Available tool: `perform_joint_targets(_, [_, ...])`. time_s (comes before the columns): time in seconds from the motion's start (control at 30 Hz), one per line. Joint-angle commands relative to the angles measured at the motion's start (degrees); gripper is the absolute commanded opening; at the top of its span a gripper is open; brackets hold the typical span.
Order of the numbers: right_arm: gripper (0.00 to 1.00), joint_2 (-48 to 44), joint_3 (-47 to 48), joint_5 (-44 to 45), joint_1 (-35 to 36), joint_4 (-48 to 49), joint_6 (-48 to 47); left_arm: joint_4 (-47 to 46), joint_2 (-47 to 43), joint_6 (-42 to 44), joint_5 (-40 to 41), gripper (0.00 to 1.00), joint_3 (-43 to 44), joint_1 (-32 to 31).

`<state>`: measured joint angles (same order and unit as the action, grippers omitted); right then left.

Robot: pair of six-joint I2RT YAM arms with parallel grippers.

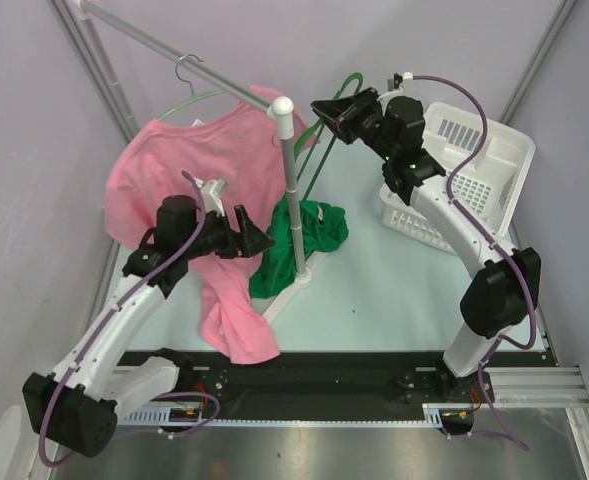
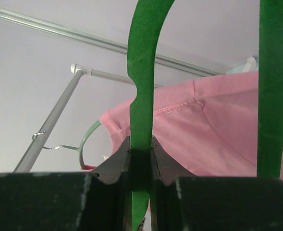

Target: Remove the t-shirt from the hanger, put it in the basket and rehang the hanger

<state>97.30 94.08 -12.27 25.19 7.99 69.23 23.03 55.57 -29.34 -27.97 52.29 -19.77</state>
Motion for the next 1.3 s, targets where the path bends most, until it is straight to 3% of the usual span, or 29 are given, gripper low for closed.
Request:
perform_joint_targets(0.0, [0.0, -2.4, 1.1, 0.7, -0.4, 4.1, 5.4, -6.4, 1.4, 2.0, 0.2, 0.89, -2.5, -0.7])
perform_joint_targets(0.23, [0.0, 0.3, 1.3, 3.7, -0.2, 5.8, 6.0, -12.9, 3.1, 1.1, -6.8, 0.89, -9.2, -1.0])
perform_joint_targets(0.3, [0.0, 1.7, 1.3, 3.3, -0.2, 7.6, 7.9, -18.6, 2.5, -1.0, -7.8, 0.88, -13.1, -1.0])
perform_joint_targets(0.37, [0.0, 2.6, 1.5, 2.8, -0.1, 9.3, 9.3, -20.4, 3.9, -2.6, -6.2, 0.82, -14.5, -1.0])
perform_joint_targets(0.4, [0.0, 3.0, 1.8, 2.7, 0.0, 9.1, 9.4, -19.6, 5.8, -2.4, -5.0, 0.65, -14.3, -1.0])
perform_joint_targets(0.47, [0.0, 3.2, 1.8, 3.3, 0.4, 8.6, 9.4, -19.4, 6.7, -2.2, -2.4, 0.51, -14.5, -1.0])
perform_joint_targets(0.6, [0.0, 2.5, 0.3, 4.5, 0.1, 8.3, 8.4, -17.2, 5.1, -3.0, 4.1, 0.0, -14.5, -0.9])
perform_joint_targets(0.8, [0.0, 1.3, 1.0, 6.8, -2.9, 3.3, 1.9, -3.4, -7.1, -5.1, 21.2, 0.0, -14.4, -0.9])
perform_joint_targets(0.93, [0.0, 1.6, 1.7, 6.5, -6.5, 0.9, -3.7, 1.6, -13.4, -7.6, 25.9, 0.0, -16.0, -0.8])
perform_joint_targets(1.17, [0.0, 0.7, -1.4, 1.3, -11.4, 3.0, -0.9, 5.9, -16.0, -8.8, 29.6, 0.0, -16.3, -0.8])
perform_joint_targets(1.23, [0.0, 1.2, -0.8, -0.1, -11.2, 3.1, -0.6, 7.4, -15.6, -7.7, 30.3, 0.08, -14.9, -0.8])
perform_joint_targets(1.27, [0.0, 1.4, -0.7, -0.6, -11.2, 3.2, 0.0, 8.5, -15.8, -7.1, 30.3, 0.17, -12.9, -0.8])
